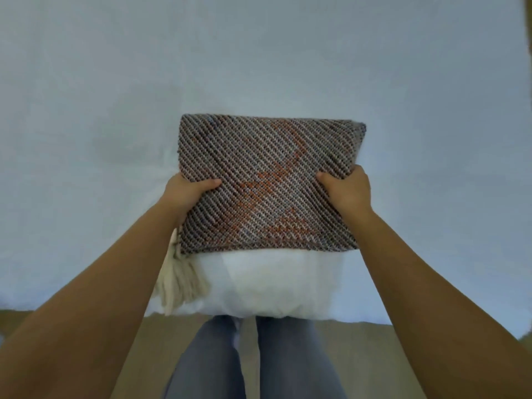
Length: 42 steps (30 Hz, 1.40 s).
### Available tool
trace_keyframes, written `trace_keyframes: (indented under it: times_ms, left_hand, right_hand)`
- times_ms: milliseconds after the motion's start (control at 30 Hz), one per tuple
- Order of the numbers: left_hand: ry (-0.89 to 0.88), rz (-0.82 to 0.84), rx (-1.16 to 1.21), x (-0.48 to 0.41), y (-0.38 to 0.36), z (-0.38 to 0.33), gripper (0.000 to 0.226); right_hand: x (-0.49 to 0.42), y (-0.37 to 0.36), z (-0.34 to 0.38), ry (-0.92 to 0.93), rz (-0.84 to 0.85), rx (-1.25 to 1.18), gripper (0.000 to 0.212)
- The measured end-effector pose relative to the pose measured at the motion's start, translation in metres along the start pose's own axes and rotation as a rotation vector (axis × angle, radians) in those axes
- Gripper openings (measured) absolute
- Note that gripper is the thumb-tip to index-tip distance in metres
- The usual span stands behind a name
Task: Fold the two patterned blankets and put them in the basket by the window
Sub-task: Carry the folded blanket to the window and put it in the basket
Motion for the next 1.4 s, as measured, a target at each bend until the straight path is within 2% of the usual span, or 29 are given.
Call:
trace_keyframes:
  times_ms: [100, 200, 433, 600, 700, 833, 1067, 1200, 1400]
  left_hand:
    - [-0.060, 0.068, 0.021, 0.029, 0.000, -0.014, 0.056]
    - [-0.172, 0.146, -0.008, 0.064, 0.004, -0.033, 0.054]
    - [-0.380, 0.378, -0.088, 0.177, 0.003, -0.069, 0.049]
    - [-0.454, 0.591, -0.197, 0.275, -0.060, -0.071, 0.037]
    - [-0.488, 0.728, -0.284, 0.344, -0.113, -0.055, 0.035]
    - [-0.506, 0.931, -0.418, 0.449, -0.191, -0.009, 0.034]
    - [-0.517, 1.262, -0.679, 0.644, -0.316, 0.127, 0.042]
    - [-0.516, 1.454, -0.851, 0.755, -0.367, 0.211, 0.052]
    - [-0.552, 1.683, -1.053, 0.893, -0.418, 0.328, 0.053]
  right_hand:
    - [0.038, 0.020, 0.015, 0.124, -0.105, -0.001, 0.051]
    - [0.079, 0.051, 0.021, 0.165, -0.221, -0.024, 0.047]
    - [0.192, 0.163, -0.022, 0.086, -0.446, -0.153, 0.047]
    - [0.269, 0.257, -0.091, -0.058, -0.643, -0.228, 0.046]
    - [0.323, 0.314, -0.149, -0.134, -0.766, -0.286, 0.028]
    - [0.403, 0.380, -0.245, -0.306, -0.901, -0.349, 0.036]
    - [0.573, 0.471, -0.422, -0.588, -1.202, -0.434, 0.041]
    - [0.668, 0.495, -0.495, -0.724, -1.375, -0.478, 0.037]
    - [0.781, 0.511, -0.573, -0.919, -1.596, -0.527, 0.036]
Point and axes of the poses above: each hand's wrist, its own x-axis away from the middle knuckle, its own y-axis out of the back of the hand, z = x × y, the point moved 6 cm from there along -x, towards the middle knuckle, and after that the axes turned 8 degrees about -z, right-handed, at the moved point
